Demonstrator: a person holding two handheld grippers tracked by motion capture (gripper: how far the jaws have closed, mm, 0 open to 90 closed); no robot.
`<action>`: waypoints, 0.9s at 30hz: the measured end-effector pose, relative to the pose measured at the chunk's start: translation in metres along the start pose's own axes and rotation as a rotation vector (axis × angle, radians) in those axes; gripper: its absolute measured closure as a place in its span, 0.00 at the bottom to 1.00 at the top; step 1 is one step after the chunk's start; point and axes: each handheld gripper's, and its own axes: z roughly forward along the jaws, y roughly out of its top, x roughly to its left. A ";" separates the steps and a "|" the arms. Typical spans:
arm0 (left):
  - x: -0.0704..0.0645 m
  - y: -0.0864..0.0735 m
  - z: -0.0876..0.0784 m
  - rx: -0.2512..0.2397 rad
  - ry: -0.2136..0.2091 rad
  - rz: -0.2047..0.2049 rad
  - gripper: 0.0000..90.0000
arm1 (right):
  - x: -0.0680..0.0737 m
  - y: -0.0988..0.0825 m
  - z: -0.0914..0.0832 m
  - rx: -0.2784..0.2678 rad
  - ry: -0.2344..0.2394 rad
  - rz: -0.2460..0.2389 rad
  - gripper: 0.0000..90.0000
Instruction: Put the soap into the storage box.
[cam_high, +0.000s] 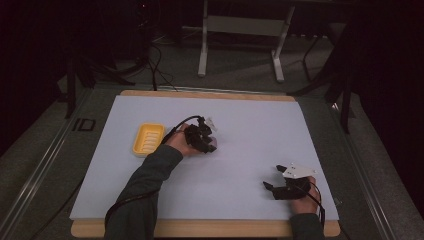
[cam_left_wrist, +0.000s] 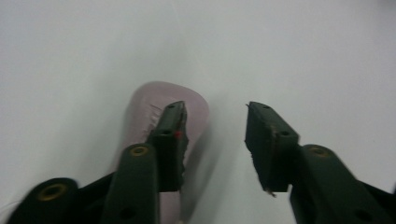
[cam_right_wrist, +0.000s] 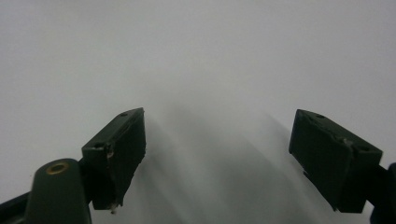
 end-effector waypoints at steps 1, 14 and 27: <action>0.002 0.000 -0.001 -0.006 -0.002 -0.008 0.60 | 0.000 0.000 0.000 0.001 0.000 0.000 0.20; 0.019 -0.001 -0.005 -0.021 0.042 -0.074 0.36 | 0.001 0.000 0.000 0.005 -0.001 -0.009 0.20; 0.032 -0.011 0.013 0.038 0.006 -0.120 0.23 | 0.002 0.001 0.001 0.014 -0.001 -0.019 0.20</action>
